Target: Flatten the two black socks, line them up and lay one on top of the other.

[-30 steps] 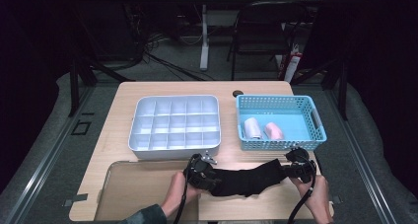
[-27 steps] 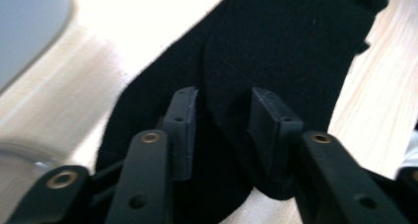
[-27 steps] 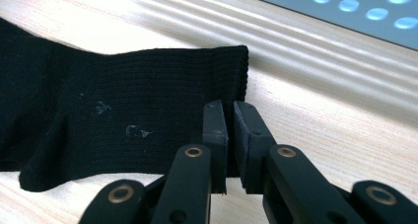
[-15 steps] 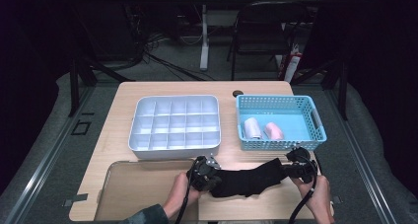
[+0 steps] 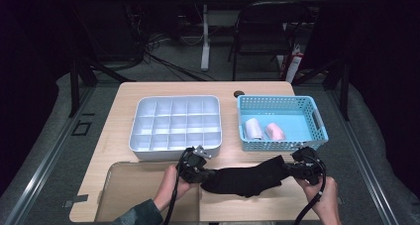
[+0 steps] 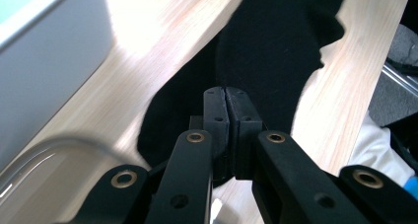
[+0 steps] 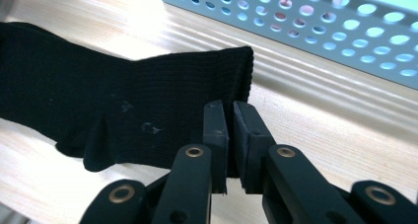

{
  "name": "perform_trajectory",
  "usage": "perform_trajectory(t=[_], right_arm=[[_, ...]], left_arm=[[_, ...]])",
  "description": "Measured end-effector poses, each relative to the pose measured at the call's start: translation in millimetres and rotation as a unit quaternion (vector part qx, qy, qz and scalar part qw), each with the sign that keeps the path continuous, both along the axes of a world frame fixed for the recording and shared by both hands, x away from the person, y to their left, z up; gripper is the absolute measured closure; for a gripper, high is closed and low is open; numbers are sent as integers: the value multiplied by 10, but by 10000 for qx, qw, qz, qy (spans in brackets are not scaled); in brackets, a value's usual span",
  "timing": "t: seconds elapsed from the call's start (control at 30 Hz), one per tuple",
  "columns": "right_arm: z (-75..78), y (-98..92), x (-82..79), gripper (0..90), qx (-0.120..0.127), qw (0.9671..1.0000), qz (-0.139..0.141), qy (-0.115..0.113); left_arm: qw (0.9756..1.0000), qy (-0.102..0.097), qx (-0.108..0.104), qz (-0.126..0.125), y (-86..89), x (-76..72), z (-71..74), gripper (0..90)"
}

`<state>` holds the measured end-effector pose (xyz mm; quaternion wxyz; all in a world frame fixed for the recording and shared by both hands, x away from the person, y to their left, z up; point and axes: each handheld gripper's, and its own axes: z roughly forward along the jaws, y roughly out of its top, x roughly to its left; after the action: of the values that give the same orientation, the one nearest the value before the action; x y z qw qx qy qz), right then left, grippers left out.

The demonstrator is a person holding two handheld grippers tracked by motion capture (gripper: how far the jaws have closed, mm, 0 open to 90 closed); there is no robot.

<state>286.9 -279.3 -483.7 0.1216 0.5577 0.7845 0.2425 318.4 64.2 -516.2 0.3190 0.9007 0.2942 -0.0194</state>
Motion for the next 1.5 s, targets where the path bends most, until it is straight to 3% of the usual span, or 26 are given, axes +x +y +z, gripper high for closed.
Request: perform_trajectory(t=[0.17, 0.3, 0.67, 0.83, 1.1, 1.13, 1.23, 1.4, 1.5], right_arm=[[30, 12, -22, 847, 106, 9999, 74, 40], [-6, 55, -20, 847, 210, 9995, 125, 176], [-403, 104, 110, 841, 96, 9973, 158, 716], [-522, 68, 149, 779, -28, 9966, 85, 816], [-593, 53, 138, 662, -2, 9961, 116, 872], [-609, 61, 137, 656, 92, 9961, 128, 870], [-635, 67, 139, 628, 13, 9954, 180, 940], [-660, 49, 140, 609, 99, 9955, 187, 925], [-658, 70, 130, 607, -36, 9956, 224, 905]], left_arm=[[9999, 60, 38, 112, 102, 53, 25, 882], [9996, 155, 189, 114, 156, 110, -11, 882], [9985, 248, 452, 196, 104, 202, -211, 871], [9978, 207, 619, 137, 76, 193, -235, 748], [9974, 315, 620, 187, 92, 198, -241, 515], [9974, 332, 614, 176, 81, 196, -250, 501], [9972, 352, 647, 130, 48, 187, -266, 485], [9964, 345, 772, 21, -20, 174, -299, 501], [9956, 323, 883, -24, -75, 156, -327, 517]])
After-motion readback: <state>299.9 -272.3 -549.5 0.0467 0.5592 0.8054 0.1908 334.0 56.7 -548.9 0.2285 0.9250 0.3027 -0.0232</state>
